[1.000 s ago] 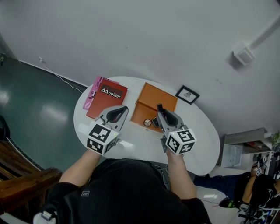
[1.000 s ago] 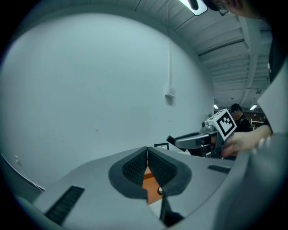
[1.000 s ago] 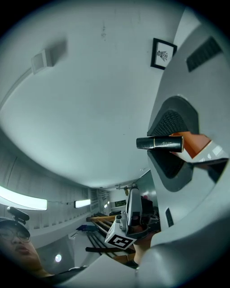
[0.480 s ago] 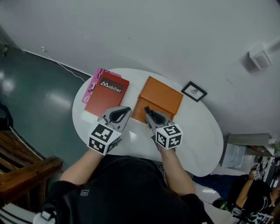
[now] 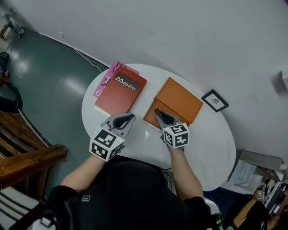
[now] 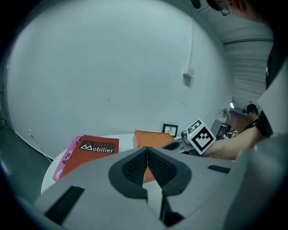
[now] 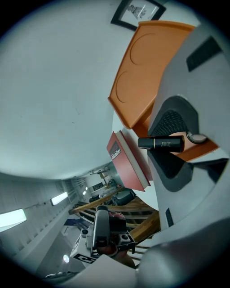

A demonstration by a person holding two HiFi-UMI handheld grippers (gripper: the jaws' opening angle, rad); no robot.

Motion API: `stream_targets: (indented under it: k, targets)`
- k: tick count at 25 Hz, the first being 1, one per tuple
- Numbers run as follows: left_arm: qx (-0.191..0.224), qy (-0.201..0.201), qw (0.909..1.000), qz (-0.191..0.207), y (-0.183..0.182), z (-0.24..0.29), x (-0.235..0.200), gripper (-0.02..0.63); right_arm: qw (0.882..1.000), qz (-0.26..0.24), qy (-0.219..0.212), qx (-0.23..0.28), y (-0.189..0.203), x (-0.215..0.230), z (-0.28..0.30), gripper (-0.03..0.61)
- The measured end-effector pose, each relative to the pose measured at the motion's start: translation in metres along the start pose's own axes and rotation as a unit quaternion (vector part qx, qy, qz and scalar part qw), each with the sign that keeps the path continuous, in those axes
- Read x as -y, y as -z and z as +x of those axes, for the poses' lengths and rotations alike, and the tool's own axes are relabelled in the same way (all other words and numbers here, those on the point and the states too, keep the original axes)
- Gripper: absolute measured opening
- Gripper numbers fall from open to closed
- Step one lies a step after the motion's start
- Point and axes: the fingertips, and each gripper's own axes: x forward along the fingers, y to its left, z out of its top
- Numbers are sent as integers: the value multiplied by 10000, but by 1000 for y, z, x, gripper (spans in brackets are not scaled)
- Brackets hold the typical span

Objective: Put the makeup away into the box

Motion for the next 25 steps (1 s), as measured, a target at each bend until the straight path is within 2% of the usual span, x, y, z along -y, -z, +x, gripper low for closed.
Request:
stream_targets:
  k: [8,16,18,21,25]
  targets:
    - [-24,-92,9999,-134,3,-3,-18,14,9955,-98,-251,-911,28,-2,40,107]
    - [38,-140,9996,-245,2,-13,-28,14,9921,-201,-395,-1177,27,-17,54,125]
    - [44,-87,9997,-245,2,-14,-28,14,9930,-105,-406,-1104,24,-17,48,192]
    - [71,27,9998,-183,1,-14,-27,14,9969,132,-320,-710,13,-13,28,201]
    - [180,182,9996,-72,-4,-18,-22,14,9991,415,64,12,-4,-5,-11,201]
